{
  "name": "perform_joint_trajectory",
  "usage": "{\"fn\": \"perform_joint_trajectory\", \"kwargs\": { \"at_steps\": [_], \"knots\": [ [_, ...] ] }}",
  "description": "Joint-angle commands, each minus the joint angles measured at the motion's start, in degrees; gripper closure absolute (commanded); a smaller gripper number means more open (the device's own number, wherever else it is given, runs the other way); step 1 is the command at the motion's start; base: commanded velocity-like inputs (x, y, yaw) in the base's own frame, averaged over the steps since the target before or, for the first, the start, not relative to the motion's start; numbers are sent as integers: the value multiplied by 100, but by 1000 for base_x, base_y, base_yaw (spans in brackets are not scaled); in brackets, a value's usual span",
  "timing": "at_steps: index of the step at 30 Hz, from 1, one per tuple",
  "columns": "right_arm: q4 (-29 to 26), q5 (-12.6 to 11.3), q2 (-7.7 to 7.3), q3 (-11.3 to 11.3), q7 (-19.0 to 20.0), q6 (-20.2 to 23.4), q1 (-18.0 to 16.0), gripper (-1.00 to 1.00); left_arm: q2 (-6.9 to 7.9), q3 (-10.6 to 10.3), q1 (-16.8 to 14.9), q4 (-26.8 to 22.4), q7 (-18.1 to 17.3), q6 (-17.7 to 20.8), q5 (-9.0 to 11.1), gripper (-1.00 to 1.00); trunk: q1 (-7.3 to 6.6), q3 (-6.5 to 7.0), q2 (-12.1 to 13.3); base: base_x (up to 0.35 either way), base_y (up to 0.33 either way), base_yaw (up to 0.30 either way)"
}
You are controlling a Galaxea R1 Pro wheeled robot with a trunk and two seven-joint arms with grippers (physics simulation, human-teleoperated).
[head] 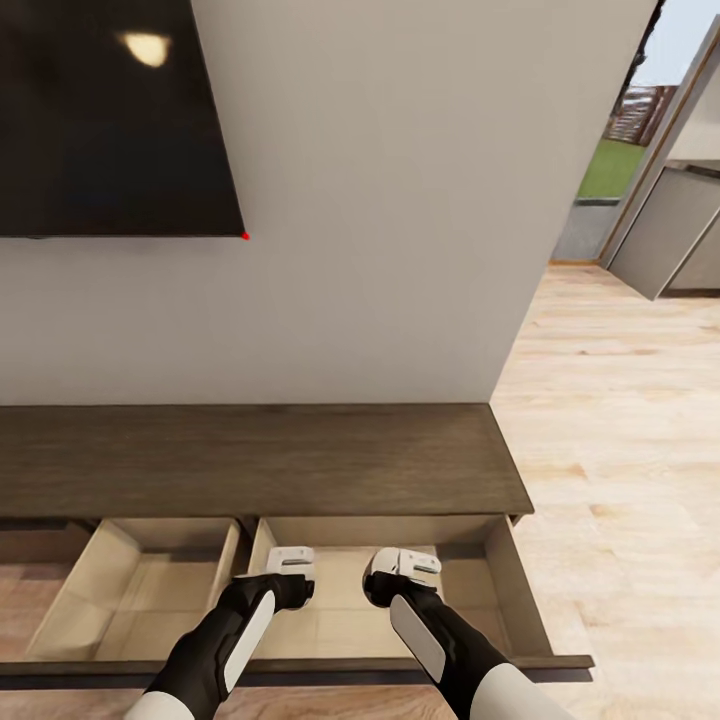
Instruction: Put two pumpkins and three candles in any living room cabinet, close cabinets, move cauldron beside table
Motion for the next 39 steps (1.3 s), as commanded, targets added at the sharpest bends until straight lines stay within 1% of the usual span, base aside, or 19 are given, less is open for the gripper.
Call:
{"fn": "perform_joint_trajectory", "kwargs": {
  "at_steps": [1, 3, 8, 33, 38, 39],
  "knots": [
    [-8, -19, 0, 15, -144, 16, -5, 100, 1, -15, 0, -9, 56, 20, 58, 100, 22, -23, -44, 0, 0, 0],
    [-8, -17, 0, 15, -240, 15, -4, 100, -4, -14, 0, -9, 65, 19, 58, 100, 66, -59, -124, 0, 0, 0],
    [-8, -17, 0, 15, -284, 8, -7, 100, -6, -14, -1, -9, 93, 19, 58, 100, 176, -148, -325, 0, 0, 0],
    [-8, -16, 0, 15, -261, -21, -6, 100, -4, -16, 1, -9, 57, 19, 58, 100, 725, -597, -1327, 0, 0, 0],
    [-9, -16, 0, 15, -253, -21, -6, 100, -5, -14, 1, -9, 57, 19, 58, 100, 725, -597, -1327, 0, 0, 0],
    [-12, -16, 0, 15, -253, -21, -4, 100, -5, -14, 1, -9, 57, 19, 58, 100, 747, -615, -1367, 0, 0, 0]
  ]
}}
